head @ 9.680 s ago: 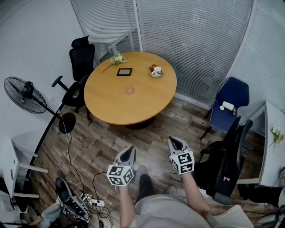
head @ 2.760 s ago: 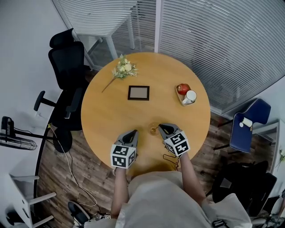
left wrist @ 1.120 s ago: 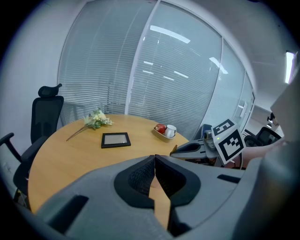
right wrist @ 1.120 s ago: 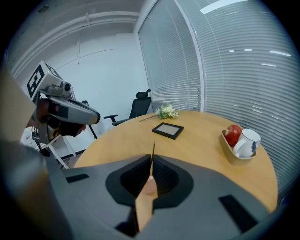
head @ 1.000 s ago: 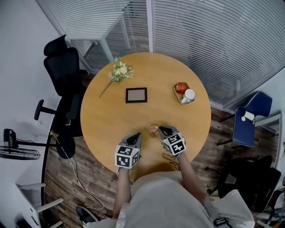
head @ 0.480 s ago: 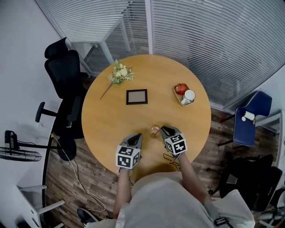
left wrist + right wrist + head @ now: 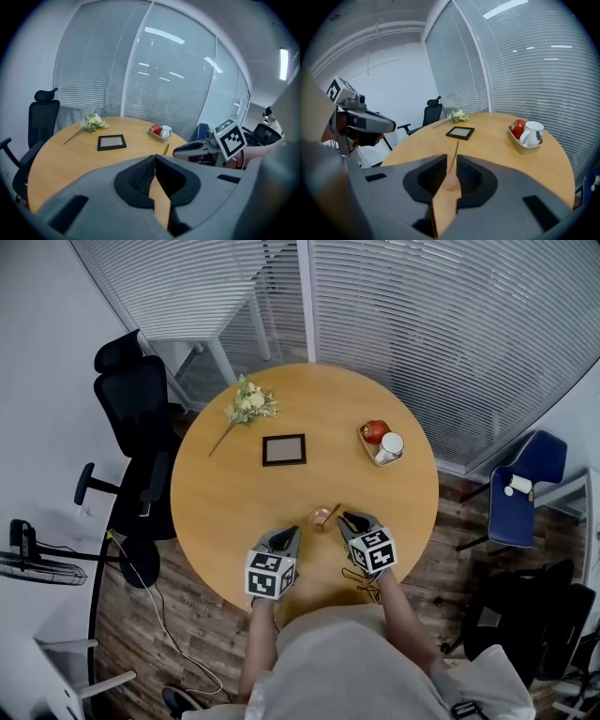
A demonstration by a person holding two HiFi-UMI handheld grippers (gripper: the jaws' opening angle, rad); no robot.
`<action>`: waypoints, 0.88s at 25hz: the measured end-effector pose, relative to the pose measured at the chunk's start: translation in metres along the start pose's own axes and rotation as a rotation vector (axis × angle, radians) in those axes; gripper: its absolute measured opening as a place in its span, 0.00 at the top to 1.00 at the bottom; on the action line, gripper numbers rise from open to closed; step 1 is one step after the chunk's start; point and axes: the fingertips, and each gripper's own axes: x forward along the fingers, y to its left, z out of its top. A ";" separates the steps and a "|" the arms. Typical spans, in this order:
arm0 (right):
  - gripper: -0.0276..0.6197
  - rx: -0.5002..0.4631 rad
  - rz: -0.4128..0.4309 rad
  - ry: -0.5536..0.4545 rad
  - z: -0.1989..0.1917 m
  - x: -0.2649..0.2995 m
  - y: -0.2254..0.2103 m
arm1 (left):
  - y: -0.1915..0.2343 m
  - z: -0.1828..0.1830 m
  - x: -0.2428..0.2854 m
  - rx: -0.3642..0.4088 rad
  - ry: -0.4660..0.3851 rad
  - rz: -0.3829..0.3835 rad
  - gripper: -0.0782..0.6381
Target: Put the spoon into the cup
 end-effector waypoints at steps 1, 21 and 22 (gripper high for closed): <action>0.86 -0.005 0.002 -0.004 0.000 -0.003 0.002 | -0.003 -0.001 0.000 0.000 -0.002 -0.003 0.88; 0.87 0.018 -0.032 -0.056 -0.014 -0.049 0.009 | -0.026 -0.035 -0.011 -0.015 0.015 -0.028 0.88; 0.87 0.028 -0.034 -0.061 -0.014 -0.052 0.009 | -0.027 -0.036 -0.010 -0.017 0.015 -0.030 0.88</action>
